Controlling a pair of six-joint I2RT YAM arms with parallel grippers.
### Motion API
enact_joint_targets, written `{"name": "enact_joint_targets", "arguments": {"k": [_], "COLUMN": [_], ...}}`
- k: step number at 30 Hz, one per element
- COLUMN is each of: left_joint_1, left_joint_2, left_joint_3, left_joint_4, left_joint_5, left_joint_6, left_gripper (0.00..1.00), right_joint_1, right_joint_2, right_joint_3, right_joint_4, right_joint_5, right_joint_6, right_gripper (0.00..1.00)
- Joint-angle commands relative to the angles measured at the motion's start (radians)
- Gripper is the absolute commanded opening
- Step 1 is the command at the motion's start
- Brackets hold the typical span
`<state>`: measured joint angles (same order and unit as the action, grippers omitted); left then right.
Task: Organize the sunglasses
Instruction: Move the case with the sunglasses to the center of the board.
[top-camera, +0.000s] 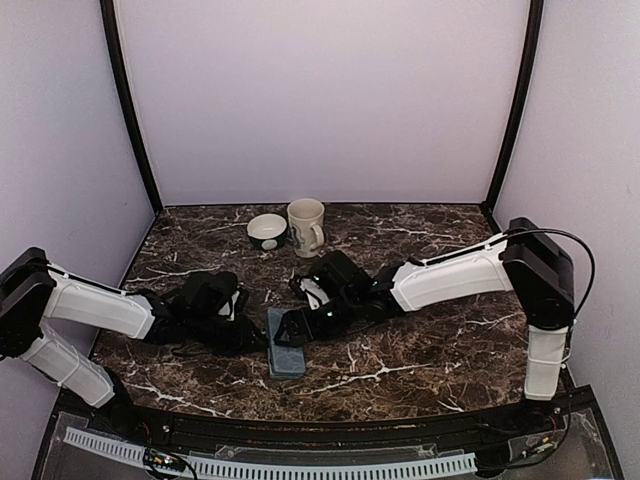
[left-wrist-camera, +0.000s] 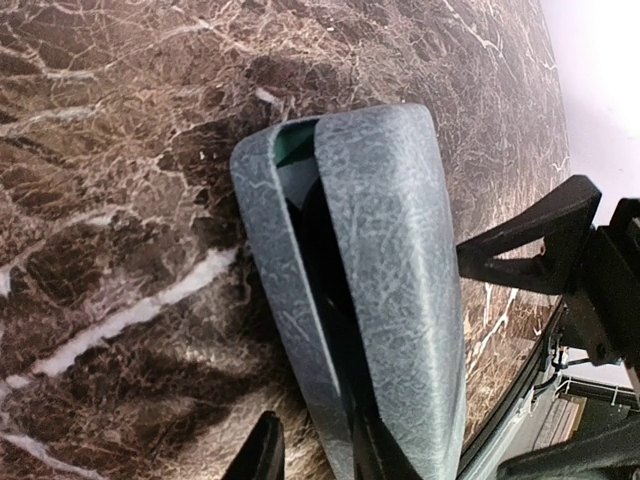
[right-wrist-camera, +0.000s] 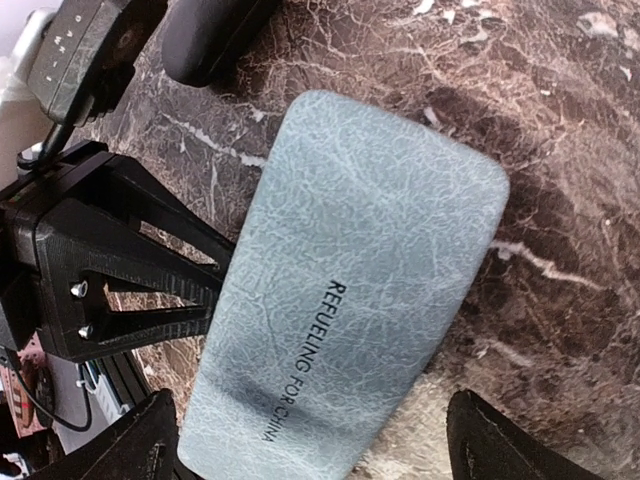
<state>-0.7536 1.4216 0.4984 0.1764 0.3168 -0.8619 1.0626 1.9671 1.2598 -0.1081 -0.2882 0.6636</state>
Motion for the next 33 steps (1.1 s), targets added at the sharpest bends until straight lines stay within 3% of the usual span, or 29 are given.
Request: {"name": "enact_joint_targets", "arguments": {"k": [1,14,33], "left_joint_1": [-0.013,-0.021,-0.028], "left_joint_2": [-0.007,-0.022,-0.012], "left_joint_3": [-0.013,-0.005,0.000], "left_joint_4": [0.032,0.014,0.034], "left_joint_5": [-0.010,-0.044,-0.048], "left_joint_6": [-0.006,0.001,-0.003], "left_gripper": [0.24,0.24,0.25], "right_joint_1": [0.026,0.076,0.119], "right_joint_2": [-0.022,-0.044,0.002], "right_joint_3": [-0.005,-0.038,0.047], "right_joint_4": [0.007,0.038,-0.072], "right_joint_5": [0.026,0.099,0.174], "right_joint_6": [0.035,0.110,0.132], "right_gripper": [0.95,0.98,0.99]}}
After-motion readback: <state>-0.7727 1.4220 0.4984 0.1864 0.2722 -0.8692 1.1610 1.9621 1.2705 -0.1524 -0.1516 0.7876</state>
